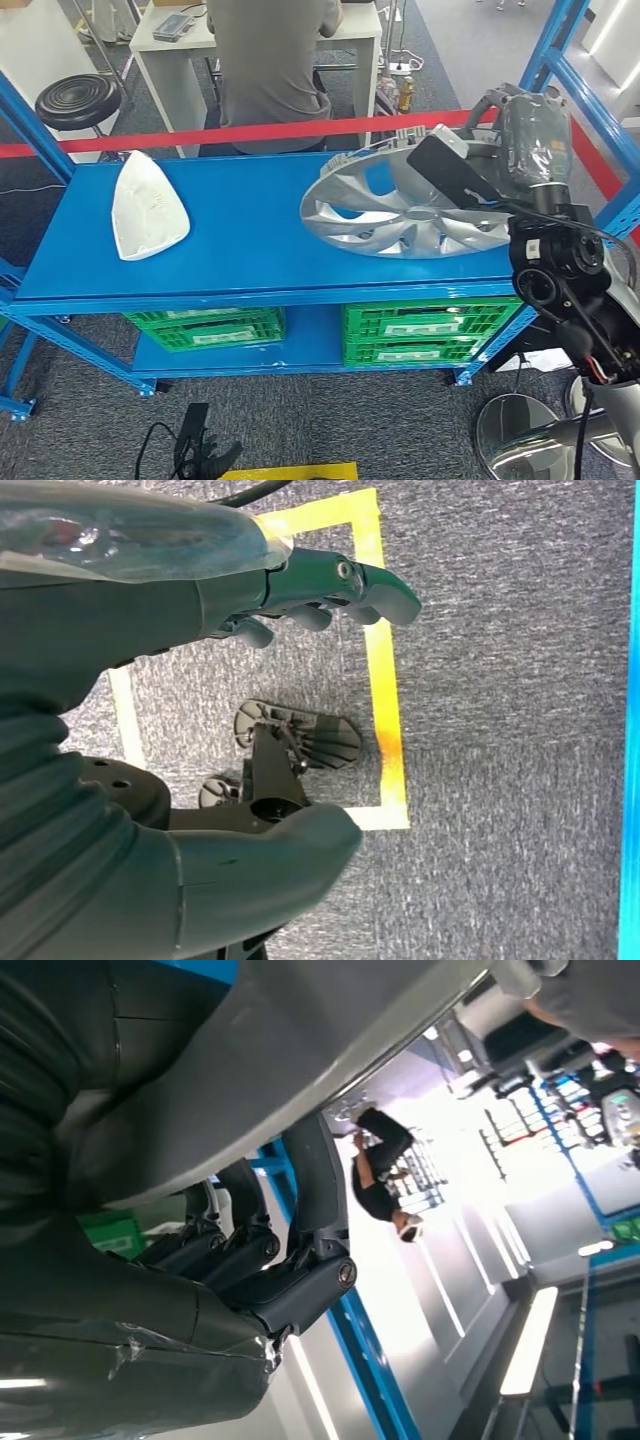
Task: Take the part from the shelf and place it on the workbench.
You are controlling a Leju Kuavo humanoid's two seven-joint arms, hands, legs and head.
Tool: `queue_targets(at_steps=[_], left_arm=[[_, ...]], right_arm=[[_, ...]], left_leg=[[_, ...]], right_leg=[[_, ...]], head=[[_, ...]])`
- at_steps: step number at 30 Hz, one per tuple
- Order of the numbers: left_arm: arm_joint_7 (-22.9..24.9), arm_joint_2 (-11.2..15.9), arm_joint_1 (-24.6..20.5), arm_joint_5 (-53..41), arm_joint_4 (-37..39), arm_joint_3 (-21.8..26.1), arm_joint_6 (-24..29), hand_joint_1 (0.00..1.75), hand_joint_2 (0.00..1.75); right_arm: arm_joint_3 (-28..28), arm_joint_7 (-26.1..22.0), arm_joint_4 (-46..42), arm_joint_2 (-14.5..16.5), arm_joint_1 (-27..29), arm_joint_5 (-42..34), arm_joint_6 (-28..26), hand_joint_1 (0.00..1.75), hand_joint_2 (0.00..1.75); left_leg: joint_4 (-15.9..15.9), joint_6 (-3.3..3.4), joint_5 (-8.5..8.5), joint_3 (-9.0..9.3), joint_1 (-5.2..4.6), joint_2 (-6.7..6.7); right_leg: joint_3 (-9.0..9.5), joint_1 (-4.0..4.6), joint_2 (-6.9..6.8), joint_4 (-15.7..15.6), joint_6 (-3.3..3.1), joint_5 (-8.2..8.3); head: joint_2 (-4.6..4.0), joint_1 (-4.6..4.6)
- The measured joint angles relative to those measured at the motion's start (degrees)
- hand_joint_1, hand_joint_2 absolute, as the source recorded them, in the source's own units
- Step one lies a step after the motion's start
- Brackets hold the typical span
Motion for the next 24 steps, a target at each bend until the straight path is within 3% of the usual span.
queue_targets(at_steps=[9,12,18,24], left_arm=[[-0.2,-0.1,-0.1,0.0,0.0,0.0,0.0,0.00,1.75],[-0.6,-0.2,-0.1,0.3,0.0,0.0,0.1,0.00,1.75],[-1.4,-0.4,0.1,0.4,0.0,0.0,0.1,0.00,1.75],[-1.5,-0.6,0.1,-0.1,0.0,0.0,0.0,0.00,1.75]], right_arm=[[-1.3,1.2,-3.8,0.1,-3.7,-8.6,5.1,1.75,1.75],[-1.9,1.4,-5.3,-0.1,-5.0,-16.9,6.8,1.75,1.75],[-3.5,-1.0,-10.3,-0.8,-5.4,-43.0,8.1,1.75,1.75],[-2.9,-2.6,-15.9,-1.0,-3.5,-49.9,8.0,1.75,1.75]], left_leg=[[0.0,0.00,0.00,0.00,0.00,0.02],[0.0,0.00,0.00,0.00,0.01,0.02],[0.0,-0.01,0.00,0.01,0.02,0.03],[0.0,-0.01,0.00,0.01,0.06,0.03]], right_leg=[[-0.04,-0.01,0.03,0.0,-0.02,0.01],[-0.05,-0.02,0.03,0.0,-0.04,0.03],[-0.06,-0.03,0.06,0.0,-0.04,0.03],[-0.07,-0.03,0.06,0.0,-0.05,0.02]], head=[[-0.01,0.00],[-0.01,0.00],[0.00,0.01],[0.00,0.00]])
